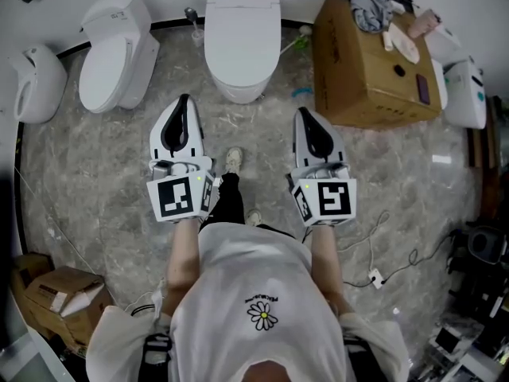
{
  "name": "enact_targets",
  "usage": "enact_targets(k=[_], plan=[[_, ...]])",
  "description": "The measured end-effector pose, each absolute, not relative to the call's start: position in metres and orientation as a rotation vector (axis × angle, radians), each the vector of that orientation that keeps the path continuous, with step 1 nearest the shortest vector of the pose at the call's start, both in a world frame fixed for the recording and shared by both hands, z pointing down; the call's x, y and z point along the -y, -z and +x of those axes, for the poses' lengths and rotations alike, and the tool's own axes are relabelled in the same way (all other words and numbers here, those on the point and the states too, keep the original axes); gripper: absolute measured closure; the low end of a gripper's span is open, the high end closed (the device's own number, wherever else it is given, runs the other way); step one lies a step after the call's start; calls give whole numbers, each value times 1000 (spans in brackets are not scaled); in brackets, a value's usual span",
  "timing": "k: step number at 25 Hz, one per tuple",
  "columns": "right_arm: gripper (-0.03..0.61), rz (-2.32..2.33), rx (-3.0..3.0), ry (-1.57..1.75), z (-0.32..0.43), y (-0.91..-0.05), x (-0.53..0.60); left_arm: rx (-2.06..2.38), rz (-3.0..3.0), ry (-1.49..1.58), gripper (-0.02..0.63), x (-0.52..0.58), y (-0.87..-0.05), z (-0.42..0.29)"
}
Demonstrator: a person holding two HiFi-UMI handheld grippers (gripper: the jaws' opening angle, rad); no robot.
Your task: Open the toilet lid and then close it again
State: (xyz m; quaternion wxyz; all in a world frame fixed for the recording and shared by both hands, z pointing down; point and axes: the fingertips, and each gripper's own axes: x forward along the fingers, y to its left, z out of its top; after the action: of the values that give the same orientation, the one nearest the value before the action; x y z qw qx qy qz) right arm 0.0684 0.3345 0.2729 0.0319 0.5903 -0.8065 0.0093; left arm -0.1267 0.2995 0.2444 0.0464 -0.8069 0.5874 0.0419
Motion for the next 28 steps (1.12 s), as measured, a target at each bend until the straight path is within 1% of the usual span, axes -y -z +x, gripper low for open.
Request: enact_targets(k=[16, 28], plan=[[548, 1893, 2433, -34, 41, -261, -116, -1729, -2546, -119, 588, -84, -250, -157], [548, 1898, 2438, -135, 73, -287, -48, -1806, -2520, -11, 588, -27, -280, -136]])
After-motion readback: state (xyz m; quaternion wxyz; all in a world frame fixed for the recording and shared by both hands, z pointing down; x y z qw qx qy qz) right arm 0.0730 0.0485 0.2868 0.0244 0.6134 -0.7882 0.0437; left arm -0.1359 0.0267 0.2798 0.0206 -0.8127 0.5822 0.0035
